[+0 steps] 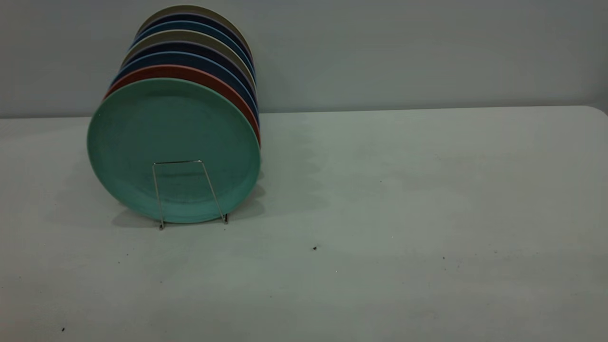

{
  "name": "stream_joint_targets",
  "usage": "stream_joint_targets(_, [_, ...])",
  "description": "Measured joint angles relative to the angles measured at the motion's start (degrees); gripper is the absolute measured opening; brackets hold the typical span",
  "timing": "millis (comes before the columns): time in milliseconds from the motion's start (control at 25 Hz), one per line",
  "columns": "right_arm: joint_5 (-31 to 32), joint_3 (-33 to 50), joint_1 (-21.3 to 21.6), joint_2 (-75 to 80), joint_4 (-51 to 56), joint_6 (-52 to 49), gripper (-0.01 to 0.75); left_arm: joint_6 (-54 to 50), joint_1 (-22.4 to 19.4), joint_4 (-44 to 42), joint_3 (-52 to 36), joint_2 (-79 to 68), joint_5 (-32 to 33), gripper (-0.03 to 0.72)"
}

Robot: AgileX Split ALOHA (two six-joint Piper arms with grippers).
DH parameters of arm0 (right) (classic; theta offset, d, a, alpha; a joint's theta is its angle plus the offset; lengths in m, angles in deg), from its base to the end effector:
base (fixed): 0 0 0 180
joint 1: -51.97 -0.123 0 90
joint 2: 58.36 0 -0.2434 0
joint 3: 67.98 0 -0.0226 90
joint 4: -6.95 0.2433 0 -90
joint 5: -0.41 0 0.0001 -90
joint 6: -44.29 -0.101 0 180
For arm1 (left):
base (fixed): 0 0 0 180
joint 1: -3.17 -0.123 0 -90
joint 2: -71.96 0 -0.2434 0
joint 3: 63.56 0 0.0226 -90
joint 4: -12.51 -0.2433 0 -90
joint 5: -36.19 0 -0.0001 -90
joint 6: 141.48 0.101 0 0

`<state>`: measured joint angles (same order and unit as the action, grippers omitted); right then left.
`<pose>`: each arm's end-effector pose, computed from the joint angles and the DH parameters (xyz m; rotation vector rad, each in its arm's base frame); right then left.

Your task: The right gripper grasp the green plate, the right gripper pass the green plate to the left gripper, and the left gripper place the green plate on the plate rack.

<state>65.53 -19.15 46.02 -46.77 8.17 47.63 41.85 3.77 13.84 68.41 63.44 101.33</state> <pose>0.0437 0.0065 0.2529 -0.1785 2.1841 0.0519 0.0357 -0.0025 0.2589 0.0749 2.1223 0.0001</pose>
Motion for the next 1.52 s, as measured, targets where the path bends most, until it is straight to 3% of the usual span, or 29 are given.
stream_joint_targets(360, [0.1, 0.0, 5.2, -3.4, 0.1, 0.0, 0.566, 0.0, 0.0, 0.0, 0.0, 0.7, 0.0, 0.518])
stream_joint_targets(1520, [0.1, 0.0, 5.2, -3.5, -0.3, 0.0, 0.566, 0.0, 0.0, 0.0, 0.0, 0.7, 0.0, 0.518])
